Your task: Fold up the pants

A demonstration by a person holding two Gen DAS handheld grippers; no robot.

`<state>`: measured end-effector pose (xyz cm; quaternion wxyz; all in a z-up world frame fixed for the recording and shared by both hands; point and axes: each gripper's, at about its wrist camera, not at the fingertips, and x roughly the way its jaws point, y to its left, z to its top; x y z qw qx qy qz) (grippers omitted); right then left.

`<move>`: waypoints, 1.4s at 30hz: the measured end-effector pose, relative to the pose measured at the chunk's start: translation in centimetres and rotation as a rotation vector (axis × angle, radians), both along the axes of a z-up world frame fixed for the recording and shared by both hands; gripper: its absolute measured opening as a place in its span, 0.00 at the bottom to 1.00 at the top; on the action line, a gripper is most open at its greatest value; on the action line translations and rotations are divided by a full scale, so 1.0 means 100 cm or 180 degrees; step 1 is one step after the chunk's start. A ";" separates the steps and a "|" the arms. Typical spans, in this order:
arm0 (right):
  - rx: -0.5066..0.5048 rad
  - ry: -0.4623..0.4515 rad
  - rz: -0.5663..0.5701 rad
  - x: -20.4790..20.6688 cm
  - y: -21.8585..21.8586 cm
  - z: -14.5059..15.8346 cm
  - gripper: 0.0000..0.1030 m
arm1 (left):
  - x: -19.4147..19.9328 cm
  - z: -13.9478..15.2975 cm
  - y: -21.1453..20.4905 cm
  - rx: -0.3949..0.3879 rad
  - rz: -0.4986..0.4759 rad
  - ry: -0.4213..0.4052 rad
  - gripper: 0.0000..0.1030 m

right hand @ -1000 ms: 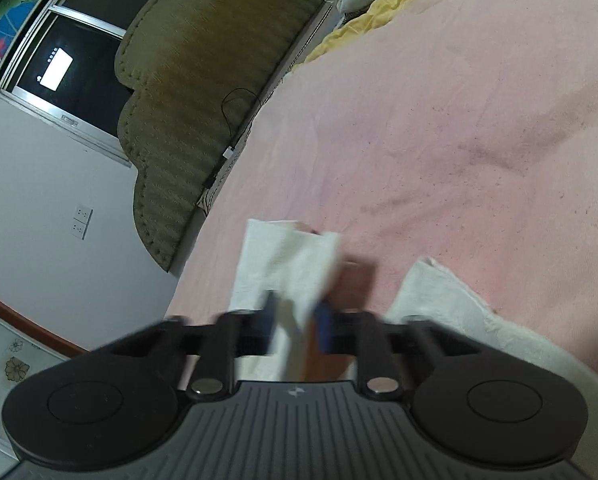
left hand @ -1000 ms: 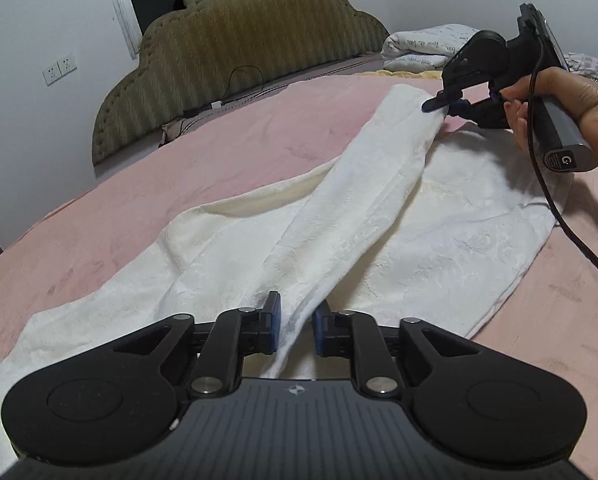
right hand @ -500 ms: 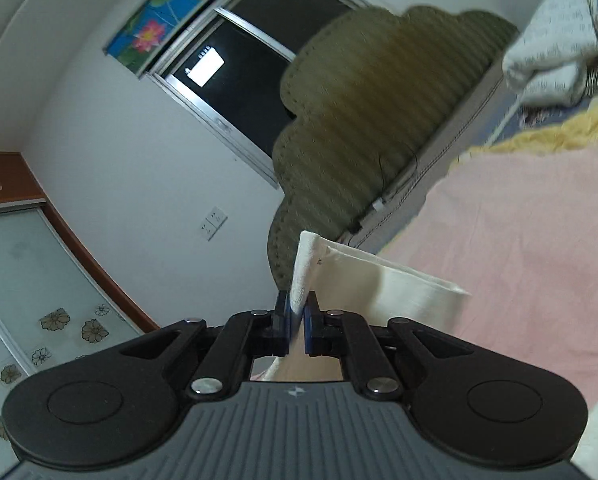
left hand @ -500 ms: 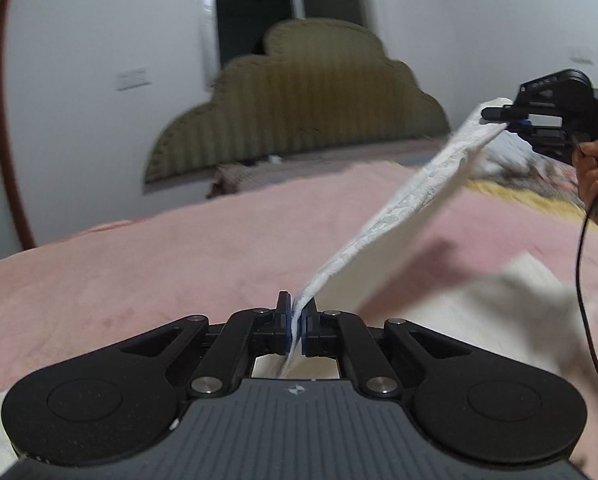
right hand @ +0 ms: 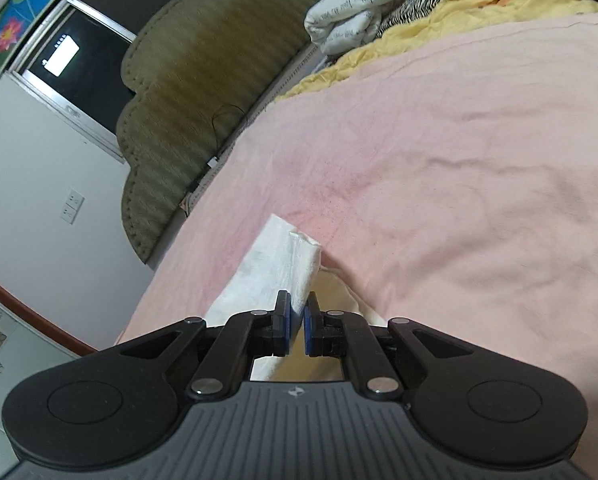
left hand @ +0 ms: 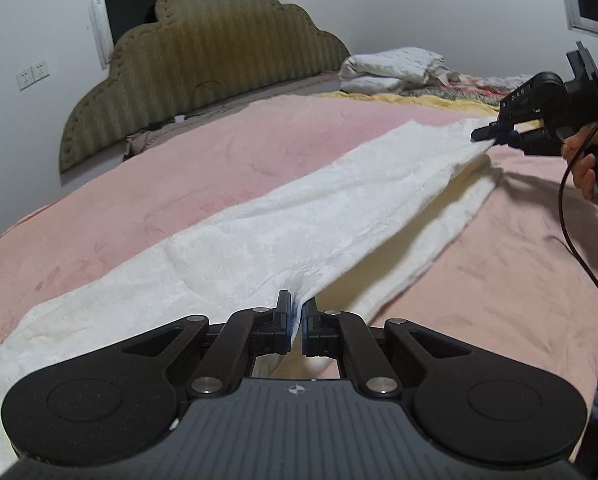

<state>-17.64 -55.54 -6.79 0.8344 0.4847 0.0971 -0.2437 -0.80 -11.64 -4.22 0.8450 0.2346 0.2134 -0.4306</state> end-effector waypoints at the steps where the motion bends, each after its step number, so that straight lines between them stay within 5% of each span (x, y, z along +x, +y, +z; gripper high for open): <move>1: -0.0010 0.0051 0.0004 -0.001 0.003 -0.001 0.07 | -0.001 -0.004 0.000 0.0043 -0.0013 -0.0013 0.07; 9: 0.0302 0.0232 0.0013 -0.018 -0.005 -0.015 0.12 | -0.007 -0.017 0.004 0.0278 -0.0202 -0.0166 0.07; 14: -0.0429 0.0426 -0.0724 -0.033 0.000 0.025 0.20 | -0.001 -0.003 0.014 0.0182 -0.0297 0.0090 0.07; 17: -0.0683 0.0302 -0.0089 0.006 0.003 0.042 0.21 | 0.000 0.011 0.016 0.0012 -0.0394 0.0265 0.11; 20: -0.0876 0.0417 0.0582 0.066 0.012 0.043 0.39 | 0.003 0.023 0.017 -0.0264 -0.0468 0.0455 0.22; 22: -0.0934 0.0571 0.0851 0.101 0.015 0.035 0.53 | 0.007 0.029 0.010 -0.0366 -0.0336 0.0447 0.30; 25: -0.0869 0.0868 0.0900 0.137 0.008 0.014 0.54 | 0.024 0.027 -0.001 -0.0377 0.0182 0.0253 0.57; 28: -0.0966 0.0871 0.0620 0.128 0.016 0.020 0.54 | 0.048 0.012 -0.010 -0.0179 0.0635 0.0340 0.58; 31: -0.1330 0.0937 0.0602 0.103 0.038 0.036 0.57 | 0.058 -0.004 -0.013 0.0009 0.0676 0.0568 0.58; 34: -0.1107 0.0704 0.0936 0.072 0.043 0.039 0.60 | 0.044 -0.012 -0.017 0.0116 0.0557 0.0465 0.57; 38: -0.0565 0.0446 0.0859 0.021 0.033 0.036 0.60 | 0.024 -0.006 -0.019 0.0097 0.0415 0.0255 0.58; 42: 0.0174 -0.0012 0.0734 -0.012 0.019 0.017 0.62 | 0.017 0.001 -0.026 -0.0140 0.0785 0.0050 0.71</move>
